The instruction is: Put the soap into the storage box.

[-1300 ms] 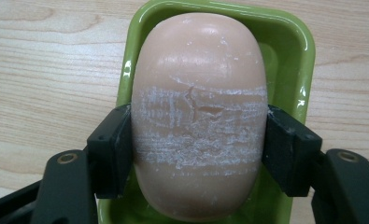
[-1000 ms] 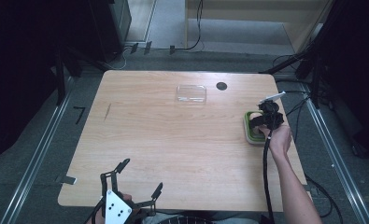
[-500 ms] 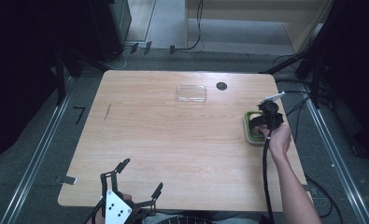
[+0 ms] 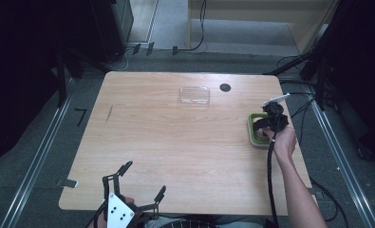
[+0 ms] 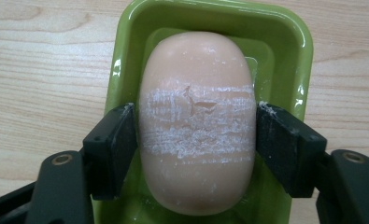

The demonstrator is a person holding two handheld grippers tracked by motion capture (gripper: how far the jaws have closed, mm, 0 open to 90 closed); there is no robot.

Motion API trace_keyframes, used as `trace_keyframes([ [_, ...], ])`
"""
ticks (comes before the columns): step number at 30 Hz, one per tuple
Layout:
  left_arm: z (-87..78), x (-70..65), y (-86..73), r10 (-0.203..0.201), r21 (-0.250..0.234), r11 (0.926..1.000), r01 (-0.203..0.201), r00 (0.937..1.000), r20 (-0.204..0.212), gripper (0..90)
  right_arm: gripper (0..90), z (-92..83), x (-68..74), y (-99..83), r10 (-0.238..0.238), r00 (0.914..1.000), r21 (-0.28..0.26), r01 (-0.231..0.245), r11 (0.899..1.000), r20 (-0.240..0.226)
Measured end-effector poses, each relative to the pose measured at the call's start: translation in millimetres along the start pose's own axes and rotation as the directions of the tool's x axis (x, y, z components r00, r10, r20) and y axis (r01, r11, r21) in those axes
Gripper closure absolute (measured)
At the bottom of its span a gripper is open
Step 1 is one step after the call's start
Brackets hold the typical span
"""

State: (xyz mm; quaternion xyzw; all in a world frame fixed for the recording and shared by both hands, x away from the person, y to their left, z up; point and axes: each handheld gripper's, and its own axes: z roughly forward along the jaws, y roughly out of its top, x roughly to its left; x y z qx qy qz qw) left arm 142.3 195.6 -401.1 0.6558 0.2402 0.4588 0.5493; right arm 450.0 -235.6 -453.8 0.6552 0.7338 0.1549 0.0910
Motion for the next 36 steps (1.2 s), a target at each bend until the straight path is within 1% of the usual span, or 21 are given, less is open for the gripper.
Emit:
trace_keyframes([
  [6, -0.1, 0.5, -0.1, 0.001, 0.000, 1.0000, -0.001, 1.0000, -0.002, 0.0, 26.0, -5.8, 1.4, -0.2, -0.015, 0.9999, 0.004, 0.015, 1.000, 0.003],
  [11, -0.6, 0.6, -0.2, 0.002, 0.002, 1.0000, -0.002, 1.0000, -0.002, 0.0, 19.1, -11.8, 3.4, -0.7, -0.032, 0.9994, 0.018, 0.032, 0.999, 0.010],
  [12, -0.6, 0.6, -0.2, 0.002, 0.002, 1.0000, -0.002, 1.0000, -0.003, 0.0, 18.5, -13.5, 3.4, -1.4, -0.038, 0.9993, 0.012, 0.038, 0.999, 0.007],
  [17, -0.9, 0.0, 0.0, 0.004, 0.000, 1.0000, -0.004, 1.0000, 0.001, 0.0, 14.9, -24.0, 4.7, -5.0, -0.054, 0.9985, 0.023, 0.054, 0.998, -0.011],
  [20, -1.1, 0.2, 0.0, 0.003, 0.000, 1.0000, -0.003, 1.0000, -0.001, 0.0, 14.2, -30.9, 6.0, -8.5, -0.078, 0.9968, 0.026, 0.078, 0.997, -0.019],
  [23, -1.0, -0.3, 0.1, 0.005, 0.001, 1.0000, -0.005, 1.0000, 0.000, 0.0, 13.8, -37.9, 7.8, -12.9, -0.103, 0.9943, 0.031, 0.104, 0.994, -0.025],
  [25, -0.9, -0.2, 0.0, 0.005, 0.001, 1.0000, -0.005, 1.0000, -0.002, 0.0, 13.5, -43.1, 9.3, -16.9, -0.124, 0.9913, 0.038, 0.126, 0.991, -0.043],
  [27, -0.9, -0.3, 0.0, 0.004, 0.001, 1.0000, -0.004, 1.0000, -0.001, 0.0, 13.5, -47.6, 11.5, -20.3, -0.140, 0.9894, 0.039, 0.142, 0.989, -0.037],
  [29, -1.0, -0.4, 0.1, 0.005, 0.002, 1.0000, -0.005, 1.0000, -0.001, 0.0, 13.4, -53.0, 14.7, -24.9, -0.172, 0.9844, 0.045, 0.174, 0.984, -0.037],
  [32, -1.0, -0.3, 0.1, 0.005, 0.002, 1.0000, -0.005, 1.0000, -0.001, 0.0, 13.4, -58.7, 19.2, -31.7, -0.199, 0.9793, 0.045, 0.201, 0.979, -0.036],
  [36, -0.9, -0.5, 0.1, 0.006, 0.003, 1.0000, -0.006, 1.0000, 0.000, 0.0, 13.4, -63.9, 25.1, -40.2, -0.237, 0.9711, 0.064, 0.238, 0.969, -0.032],
])
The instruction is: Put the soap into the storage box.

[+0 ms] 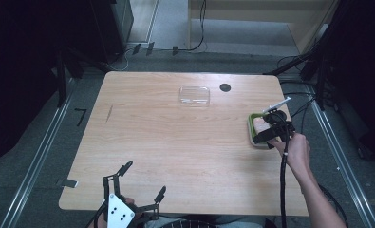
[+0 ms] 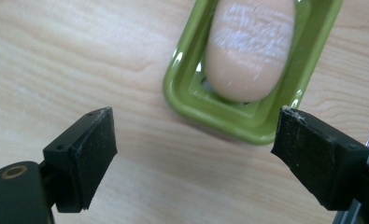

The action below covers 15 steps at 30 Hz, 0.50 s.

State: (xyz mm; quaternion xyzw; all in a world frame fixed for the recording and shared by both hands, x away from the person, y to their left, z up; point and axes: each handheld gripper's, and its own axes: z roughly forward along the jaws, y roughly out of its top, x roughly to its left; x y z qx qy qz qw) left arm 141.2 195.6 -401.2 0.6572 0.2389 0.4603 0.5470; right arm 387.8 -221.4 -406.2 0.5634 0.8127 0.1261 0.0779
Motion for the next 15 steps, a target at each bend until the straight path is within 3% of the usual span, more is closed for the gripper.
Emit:
trace_keyframes([
  [15, 0.2, -0.5, 0.2, 0.001, 0.002, 1.0000, -0.001, 1.0000, 0.000, 0.0, 13.4, -6.8, 26.7, -36.9, -0.128, 0.9918, 0.057, 0.128, 0.990, -0.001],
])
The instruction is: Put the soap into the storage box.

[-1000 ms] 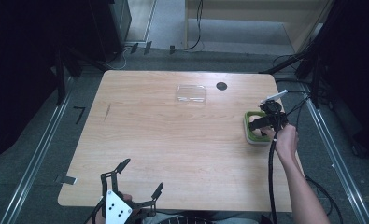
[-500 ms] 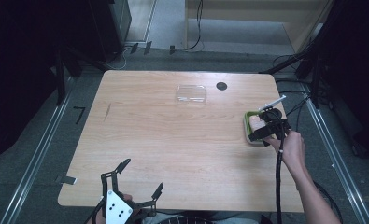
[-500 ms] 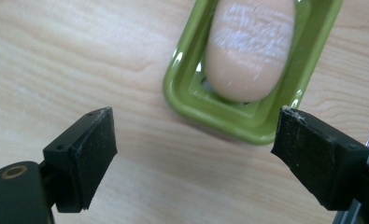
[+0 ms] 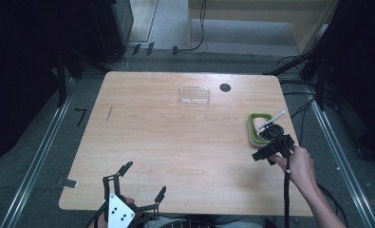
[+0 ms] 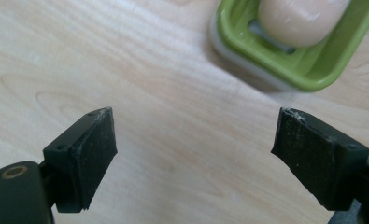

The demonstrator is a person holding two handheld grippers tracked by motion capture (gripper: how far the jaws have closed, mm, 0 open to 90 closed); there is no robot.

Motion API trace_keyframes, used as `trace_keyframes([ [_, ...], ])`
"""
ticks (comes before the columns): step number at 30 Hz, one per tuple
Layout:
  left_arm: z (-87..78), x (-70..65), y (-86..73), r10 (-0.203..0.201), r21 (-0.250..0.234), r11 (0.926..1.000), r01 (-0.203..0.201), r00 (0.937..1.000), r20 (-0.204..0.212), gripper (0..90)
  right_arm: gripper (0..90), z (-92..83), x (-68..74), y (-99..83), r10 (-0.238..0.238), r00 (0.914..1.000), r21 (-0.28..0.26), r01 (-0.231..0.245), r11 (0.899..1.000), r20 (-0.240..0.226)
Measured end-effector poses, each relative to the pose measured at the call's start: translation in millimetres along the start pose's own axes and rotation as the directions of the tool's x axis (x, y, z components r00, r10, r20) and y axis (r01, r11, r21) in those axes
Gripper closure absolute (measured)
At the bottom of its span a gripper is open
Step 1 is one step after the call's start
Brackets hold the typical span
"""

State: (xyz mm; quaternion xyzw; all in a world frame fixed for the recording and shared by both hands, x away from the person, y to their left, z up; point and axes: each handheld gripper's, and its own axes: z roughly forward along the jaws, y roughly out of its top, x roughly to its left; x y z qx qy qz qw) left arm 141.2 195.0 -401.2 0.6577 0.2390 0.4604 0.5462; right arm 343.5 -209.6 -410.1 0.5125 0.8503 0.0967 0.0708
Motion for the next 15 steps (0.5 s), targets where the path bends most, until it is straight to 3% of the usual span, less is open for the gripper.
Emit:
trace_keyframes([
  [9, 0.0, 0.0, 0.1, -0.001, 0.000, 1.0000, 0.001, 1.0000, 0.000, 0.0, 13.4, 10.7, 13.0, -23.2, -0.048, 0.9986, 0.044, 0.049, 0.998, -0.021],
  [13, 0.2, 0.2, 0.1, -0.003, -0.002, 1.0000, 0.003, 1.0000, -0.001, 0.0, 13.5, 18.1, 18.8, -34.0, -0.034, 0.9960, 0.042, 0.037, 0.998, -0.083],
  [15, 0.6, 0.3, 0.2, -0.001, -0.002, 1.0000, 0.001, 1.0000, 0.000, 0.0, 13.5, 22.2, 22.2, -37.6, -0.056, 0.9943, 0.047, 0.061, 0.997, -0.091],
])
